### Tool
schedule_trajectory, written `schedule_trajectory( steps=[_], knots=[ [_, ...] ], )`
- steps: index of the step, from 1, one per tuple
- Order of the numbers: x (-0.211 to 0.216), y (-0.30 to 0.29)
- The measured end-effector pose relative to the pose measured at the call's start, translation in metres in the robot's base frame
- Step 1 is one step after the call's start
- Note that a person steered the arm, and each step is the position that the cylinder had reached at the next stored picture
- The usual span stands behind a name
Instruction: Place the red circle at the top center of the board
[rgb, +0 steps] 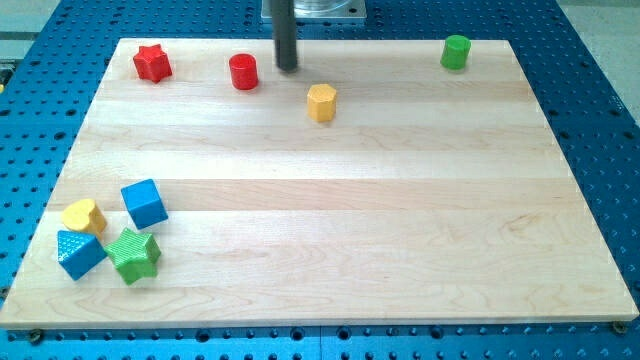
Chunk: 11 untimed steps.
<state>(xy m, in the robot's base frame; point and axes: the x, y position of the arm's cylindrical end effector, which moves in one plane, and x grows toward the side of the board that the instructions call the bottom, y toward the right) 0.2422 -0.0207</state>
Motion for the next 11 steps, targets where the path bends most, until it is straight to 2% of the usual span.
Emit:
schedule_trajectory(
  steps=[1,2,3,5,6,8,9,10,11],
  knots=[
    [0.001,0.027],
    [0.005,0.017],
    [0.036,-0.022],
    [0.069,-0.113],
    [0.036,-0.16],
    [0.04,-0.03],
    [0.061,-0.021],
    [0.033,0.037],
    [0.013,0.044]
  ],
)
